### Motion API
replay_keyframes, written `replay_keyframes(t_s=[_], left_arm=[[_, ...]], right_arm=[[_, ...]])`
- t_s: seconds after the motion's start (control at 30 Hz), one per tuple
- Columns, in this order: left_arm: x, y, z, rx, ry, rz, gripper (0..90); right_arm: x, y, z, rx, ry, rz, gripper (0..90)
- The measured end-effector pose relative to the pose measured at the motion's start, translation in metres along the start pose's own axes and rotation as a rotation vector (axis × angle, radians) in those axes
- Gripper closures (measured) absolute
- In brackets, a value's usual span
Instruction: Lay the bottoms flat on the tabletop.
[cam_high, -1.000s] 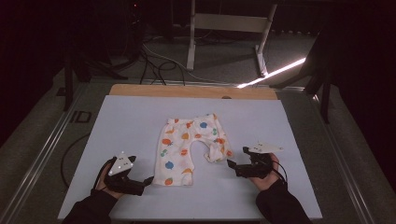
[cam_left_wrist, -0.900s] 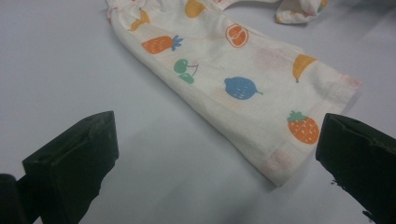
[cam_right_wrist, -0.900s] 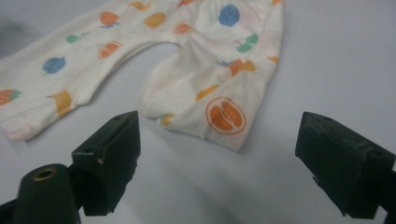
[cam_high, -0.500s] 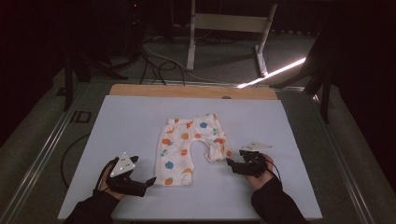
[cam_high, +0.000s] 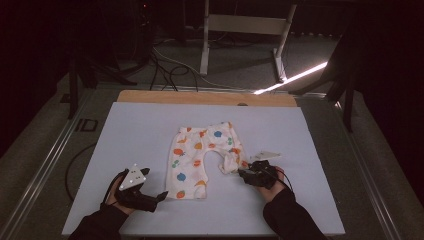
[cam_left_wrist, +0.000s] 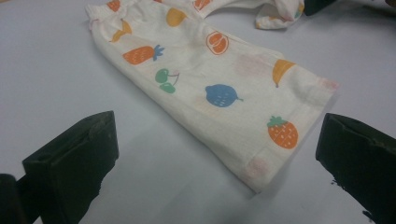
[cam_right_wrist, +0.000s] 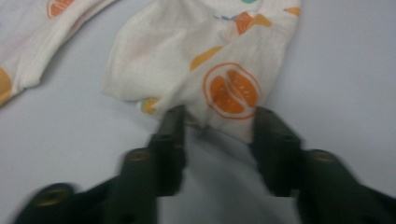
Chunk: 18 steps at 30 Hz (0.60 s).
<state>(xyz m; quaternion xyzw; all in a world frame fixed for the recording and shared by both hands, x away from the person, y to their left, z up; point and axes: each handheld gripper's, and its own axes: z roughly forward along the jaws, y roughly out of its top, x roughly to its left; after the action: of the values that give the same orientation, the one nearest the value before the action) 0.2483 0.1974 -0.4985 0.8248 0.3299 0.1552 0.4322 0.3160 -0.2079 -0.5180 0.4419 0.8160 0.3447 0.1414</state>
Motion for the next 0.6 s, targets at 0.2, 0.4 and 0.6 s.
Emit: replay_keyframes(t_s=[0.2, 0.4, 0.6], left_arm=[[0.000, 0.000, -0.001, -0.003, 0.000, -0.001, 0.0], [0.001, 0.000, 0.000, -0.006, -0.003, -0.009, 0.0], [0.001, 0.000, 0.001, -0.005, -0.005, -0.008, 0.0]], right_arm=[[0.003, 0.011, -0.003, -0.025, 0.002, -0.018, 87.2], [0.005, 0.029, -0.024, -0.109, 0.010, -0.051, 87.4], [0.007, 0.052, -0.025, -0.148, 0.057, -0.052, 87.2]])
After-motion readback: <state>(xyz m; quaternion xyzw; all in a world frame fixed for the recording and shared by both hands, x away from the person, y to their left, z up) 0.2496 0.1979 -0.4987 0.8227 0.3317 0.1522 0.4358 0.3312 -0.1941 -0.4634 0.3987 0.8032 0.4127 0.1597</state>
